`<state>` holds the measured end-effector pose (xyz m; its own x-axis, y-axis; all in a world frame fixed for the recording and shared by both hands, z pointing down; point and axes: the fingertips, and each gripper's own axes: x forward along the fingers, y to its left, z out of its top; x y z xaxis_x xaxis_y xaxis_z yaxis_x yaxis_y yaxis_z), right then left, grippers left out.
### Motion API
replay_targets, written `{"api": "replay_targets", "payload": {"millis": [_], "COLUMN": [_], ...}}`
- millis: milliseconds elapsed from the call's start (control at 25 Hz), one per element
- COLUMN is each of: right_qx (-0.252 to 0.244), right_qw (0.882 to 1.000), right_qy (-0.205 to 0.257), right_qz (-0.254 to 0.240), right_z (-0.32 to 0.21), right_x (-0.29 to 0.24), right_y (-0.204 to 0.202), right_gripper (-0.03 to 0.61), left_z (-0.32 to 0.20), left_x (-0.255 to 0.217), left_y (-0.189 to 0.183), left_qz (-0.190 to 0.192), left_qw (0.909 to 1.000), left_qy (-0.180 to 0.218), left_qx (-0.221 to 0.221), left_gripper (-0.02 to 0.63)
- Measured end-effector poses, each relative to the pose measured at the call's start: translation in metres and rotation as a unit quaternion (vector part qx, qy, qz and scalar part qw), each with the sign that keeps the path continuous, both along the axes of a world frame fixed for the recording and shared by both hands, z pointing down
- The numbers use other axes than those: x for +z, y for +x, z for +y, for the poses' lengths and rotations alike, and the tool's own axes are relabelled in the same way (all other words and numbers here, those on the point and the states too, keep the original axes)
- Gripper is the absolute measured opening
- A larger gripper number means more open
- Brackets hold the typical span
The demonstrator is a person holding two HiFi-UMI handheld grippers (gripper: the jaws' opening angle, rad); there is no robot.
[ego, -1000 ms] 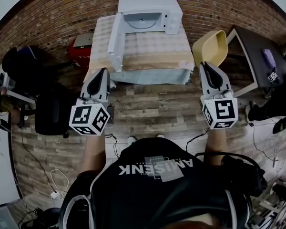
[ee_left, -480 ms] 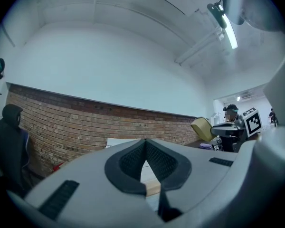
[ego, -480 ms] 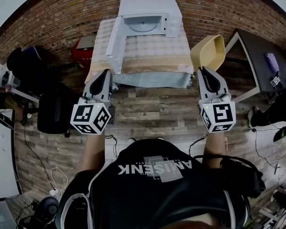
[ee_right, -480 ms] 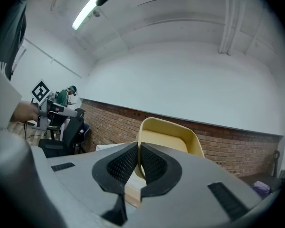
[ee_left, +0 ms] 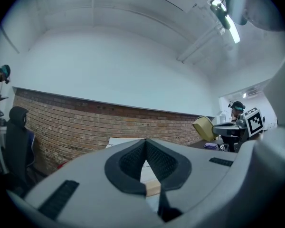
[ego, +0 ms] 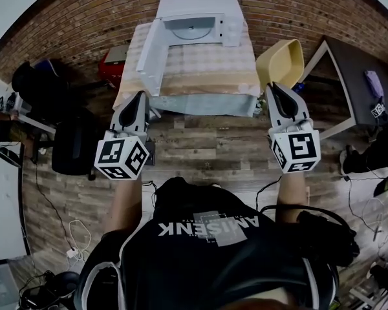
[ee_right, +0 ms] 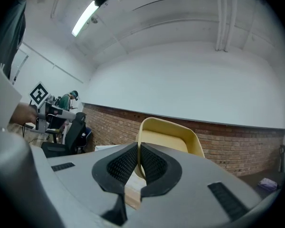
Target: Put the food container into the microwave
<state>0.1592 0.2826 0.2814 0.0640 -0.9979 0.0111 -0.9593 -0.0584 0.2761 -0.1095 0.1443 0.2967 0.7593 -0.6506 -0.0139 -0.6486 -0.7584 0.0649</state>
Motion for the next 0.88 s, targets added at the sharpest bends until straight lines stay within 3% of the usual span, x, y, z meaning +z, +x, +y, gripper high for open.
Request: {"api": "replay_targets", "payload": {"millis": [160,400,880], "right_qx": [-0.004,0.003,0.019], "right_qw": [1.000,1.000,1.000], "right_qy": [0.001,-0.003,-0.005], "right_qz": [-0.016,-0.018,0.005], "right_z": [-0.006,-0.032,-0.140], "right_x": [0.008,0.013,-0.005], "right_y": [0.007,0.014,0.022], "right_gripper": [0.052,0.052,0.051], "left_z": [-0.001,-0.033,-0.153], "left_x": [0.003,0.014,-0.002], "left_y": [0.006,0.018,0.038], "left_qz": [-0.008,0.011,0.031], "left_qw": [0.9999,0.9998,0.9987], "left_qy": [0.006,-0.007,0.011], "left_qx": [0.004,0.013,0.040], "left_gripper": [0.011,0.011,0.011]}}
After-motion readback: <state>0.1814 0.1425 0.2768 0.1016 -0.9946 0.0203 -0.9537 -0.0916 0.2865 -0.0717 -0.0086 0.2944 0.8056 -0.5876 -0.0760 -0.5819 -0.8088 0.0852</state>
